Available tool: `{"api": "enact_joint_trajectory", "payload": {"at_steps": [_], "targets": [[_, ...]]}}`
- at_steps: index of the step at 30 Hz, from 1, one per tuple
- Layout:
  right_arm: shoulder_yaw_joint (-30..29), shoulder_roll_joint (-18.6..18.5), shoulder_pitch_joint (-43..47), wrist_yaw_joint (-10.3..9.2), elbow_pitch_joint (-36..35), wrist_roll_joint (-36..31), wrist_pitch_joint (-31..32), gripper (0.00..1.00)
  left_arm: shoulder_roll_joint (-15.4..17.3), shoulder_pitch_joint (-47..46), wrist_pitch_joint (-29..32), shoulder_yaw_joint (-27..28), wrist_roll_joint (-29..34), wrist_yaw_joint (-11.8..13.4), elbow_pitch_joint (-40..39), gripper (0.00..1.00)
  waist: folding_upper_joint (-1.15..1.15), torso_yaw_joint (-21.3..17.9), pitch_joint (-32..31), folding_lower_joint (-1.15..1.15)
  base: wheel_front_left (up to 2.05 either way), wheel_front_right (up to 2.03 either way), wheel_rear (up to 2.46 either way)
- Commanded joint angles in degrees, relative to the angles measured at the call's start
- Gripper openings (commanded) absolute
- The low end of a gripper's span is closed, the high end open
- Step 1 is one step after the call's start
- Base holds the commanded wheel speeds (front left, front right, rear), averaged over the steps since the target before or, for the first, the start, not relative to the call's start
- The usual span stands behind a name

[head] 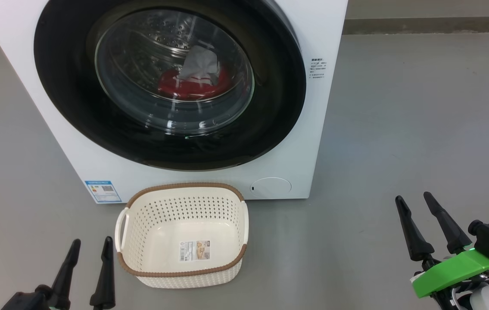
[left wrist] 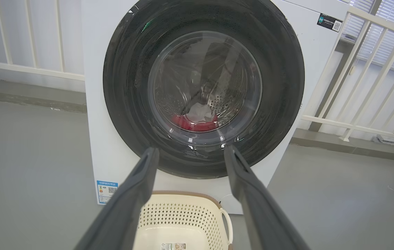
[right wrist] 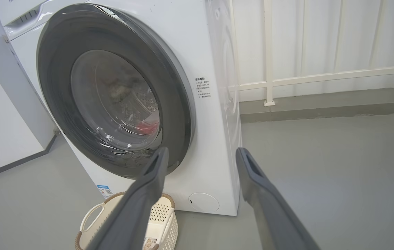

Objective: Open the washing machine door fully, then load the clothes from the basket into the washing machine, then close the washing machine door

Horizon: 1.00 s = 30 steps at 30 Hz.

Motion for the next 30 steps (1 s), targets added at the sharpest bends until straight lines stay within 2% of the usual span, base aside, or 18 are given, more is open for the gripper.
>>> {"api": "enact_joint_trajectory", "payload": {"at_steps": [1,30], "targets": [[0.9,-0.7,0.0,-0.14,-1.3,-0.3,-0.3,1.00,1.2,-1.3,0.0,1.8,-0.3,0.4,-1.2,1.00,0.00,0.0,0.0,0.00,0.00,0.00,0.00],[0.8,-0.6,-0.2,-0.14,-1.1,-0.4,-0.3,1.00,1.7,-1.7,-0.5,1.6,-1.1,1.3,-1.5,1.00,0.00,0.2,0.3,0.00,0.00,0.00,0.00]]}}
